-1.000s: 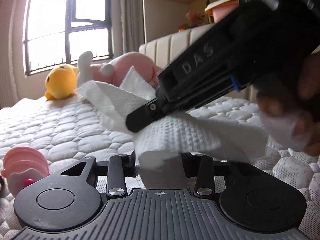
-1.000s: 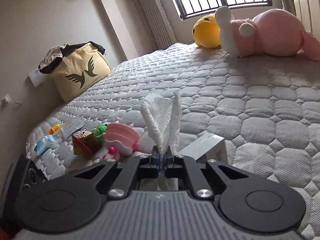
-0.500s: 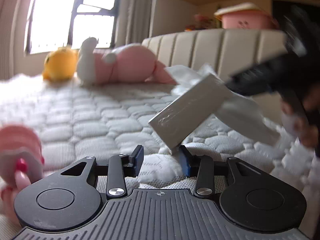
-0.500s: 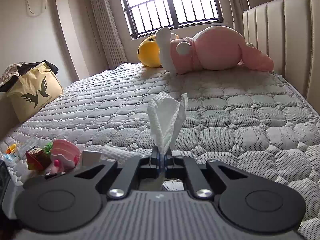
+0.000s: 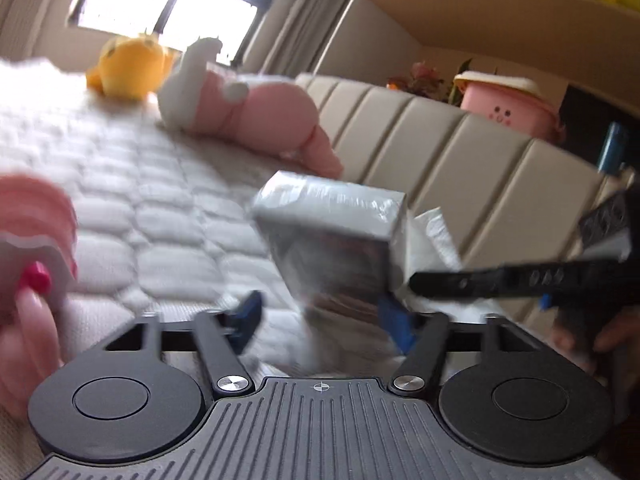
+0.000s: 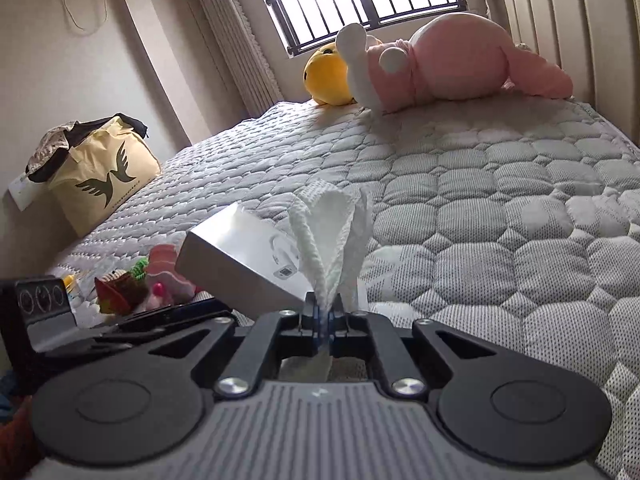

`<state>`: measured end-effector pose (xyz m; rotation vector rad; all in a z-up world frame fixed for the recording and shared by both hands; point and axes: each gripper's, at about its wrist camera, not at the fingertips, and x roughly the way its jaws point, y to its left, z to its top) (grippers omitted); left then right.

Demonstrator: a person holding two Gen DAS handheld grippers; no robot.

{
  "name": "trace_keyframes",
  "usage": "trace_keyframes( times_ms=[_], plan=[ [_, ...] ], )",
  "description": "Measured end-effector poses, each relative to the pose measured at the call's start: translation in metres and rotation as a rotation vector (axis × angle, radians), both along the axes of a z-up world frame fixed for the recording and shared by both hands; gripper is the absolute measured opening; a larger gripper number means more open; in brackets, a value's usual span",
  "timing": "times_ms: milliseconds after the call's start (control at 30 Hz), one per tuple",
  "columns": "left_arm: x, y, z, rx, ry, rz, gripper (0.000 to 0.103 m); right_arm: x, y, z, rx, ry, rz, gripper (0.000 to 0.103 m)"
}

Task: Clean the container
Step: 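Grasp the silver tissue box with the left tool while the right tool wipes it, then hold the wrapped white box in the left tool while the right tool wipes its face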

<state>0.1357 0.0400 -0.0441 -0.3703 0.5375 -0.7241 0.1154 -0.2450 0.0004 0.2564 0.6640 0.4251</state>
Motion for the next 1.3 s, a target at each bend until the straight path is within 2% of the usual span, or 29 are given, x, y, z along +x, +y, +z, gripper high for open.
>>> trace_keyframes(
  times_ms=[100, 167, 500, 633, 667, 700, 767, 867, 967, 1033, 1200, 1267, 1300],
  plan=[
    [0.004, 0.015, -0.008, -0.156, 0.161, -0.082, 0.09, -0.006, -0.002, -0.005, -0.002, 0.007, -0.001, 0.006],
    [0.013, 0.022, -0.015, -0.22, 0.252, -0.084, 0.093, -0.01, -0.004, -0.008, -0.003, 0.012, -0.002, 0.006],
    [0.069, 0.054, -0.041, -0.418, 0.575, -0.029, 0.093, -0.005, -0.014, -0.012, 0.026, 0.007, -0.033, 0.006],
    [0.091, 0.055, -0.049, -0.481, 0.681, 0.017, 0.093, 0.0, -0.006, -0.018, 0.064, 0.015, 0.003, 0.006],
    [0.094, 0.054, -0.049, -0.488, 0.695, 0.036, 0.087, 0.001, -0.004, -0.019, 0.064, 0.016, 0.011, 0.006],
    [0.097, 0.052, -0.049, -0.47, 0.696, 0.054, 0.069, 0.0, -0.003, -0.021, 0.066, 0.018, 0.012, 0.006],
    [0.103, 0.047, -0.051, -0.392, 0.676, 0.084, 0.045, -0.002, -0.003, -0.025, 0.076, 0.023, 0.004, 0.006],
    [0.103, 0.042, -0.055, -0.39, 0.624, 0.083, 0.044, -0.001, -0.013, -0.024, 0.095, 0.019, -0.052, 0.006],
    [0.092, 0.034, -0.043, -0.31, 0.498, 0.058, 0.045, 0.014, -0.021, -0.015, 0.097, -0.013, -0.095, 0.006],
    [0.084, 0.029, -0.036, -0.269, 0.437, 0.045, 0.046, 0.044, -0.014, -0.007, 0.056, -0.023, -0.075, 0.006],
    [0.07, 0.025, -0.022, -0.201, 0.351, -0.004, 0.045, 0.119, 0.028, -0.02, -0.057, 0.063, 0.017, 0.006],
    [0.059, 0.023, -0.017, -0.147, 0.297, -0.035, 0.046, 0.125, 0.042, -0.031, -0.047, 0.126, 0.087, 0.006],
    [0.052, 0.024, -0.014, -0.123, 0.272, -0.05, 0.048, 0.12, 0.046, -0.033, -0.031, 0.129, 0.122, 0.006]
  ],
)
